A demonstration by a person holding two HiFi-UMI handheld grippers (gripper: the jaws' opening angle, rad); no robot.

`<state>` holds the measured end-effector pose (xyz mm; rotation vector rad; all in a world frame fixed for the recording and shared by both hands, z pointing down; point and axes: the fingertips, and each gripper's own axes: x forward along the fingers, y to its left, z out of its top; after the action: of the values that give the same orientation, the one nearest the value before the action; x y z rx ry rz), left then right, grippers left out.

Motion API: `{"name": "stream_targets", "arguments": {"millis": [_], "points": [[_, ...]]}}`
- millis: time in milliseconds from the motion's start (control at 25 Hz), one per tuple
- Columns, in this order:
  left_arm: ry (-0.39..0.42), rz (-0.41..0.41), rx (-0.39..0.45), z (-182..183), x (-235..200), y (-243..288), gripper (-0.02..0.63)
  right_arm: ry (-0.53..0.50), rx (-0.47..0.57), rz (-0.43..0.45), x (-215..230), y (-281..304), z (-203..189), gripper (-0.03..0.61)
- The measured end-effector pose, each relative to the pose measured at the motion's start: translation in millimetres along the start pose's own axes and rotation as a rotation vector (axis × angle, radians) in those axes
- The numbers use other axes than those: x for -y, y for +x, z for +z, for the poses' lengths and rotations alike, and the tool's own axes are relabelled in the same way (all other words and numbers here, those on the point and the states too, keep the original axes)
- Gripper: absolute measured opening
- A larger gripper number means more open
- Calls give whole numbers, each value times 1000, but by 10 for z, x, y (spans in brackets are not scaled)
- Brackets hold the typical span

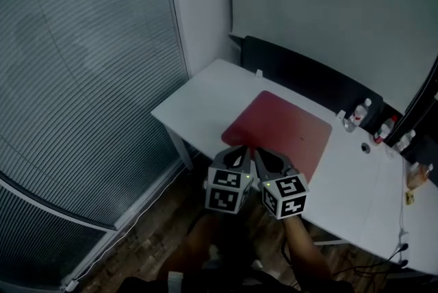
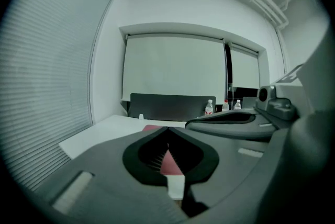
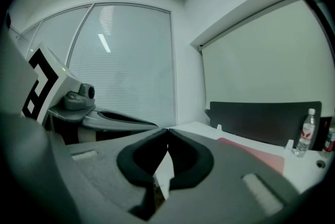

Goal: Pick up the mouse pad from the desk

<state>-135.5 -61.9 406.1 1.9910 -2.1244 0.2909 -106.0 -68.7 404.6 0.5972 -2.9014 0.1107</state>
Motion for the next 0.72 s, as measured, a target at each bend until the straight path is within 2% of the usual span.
{"name": "stream_targets", "arguments": {"millis": [360, 720], "points": [[5, -107, -10, -49, -496, 235, 6, 22, -19, -118, -22, 475, -18, 2], [20, -228, -21, -234, -450, 532, 6, 39, -34, -264, 247, 434, -181, 2]]}}
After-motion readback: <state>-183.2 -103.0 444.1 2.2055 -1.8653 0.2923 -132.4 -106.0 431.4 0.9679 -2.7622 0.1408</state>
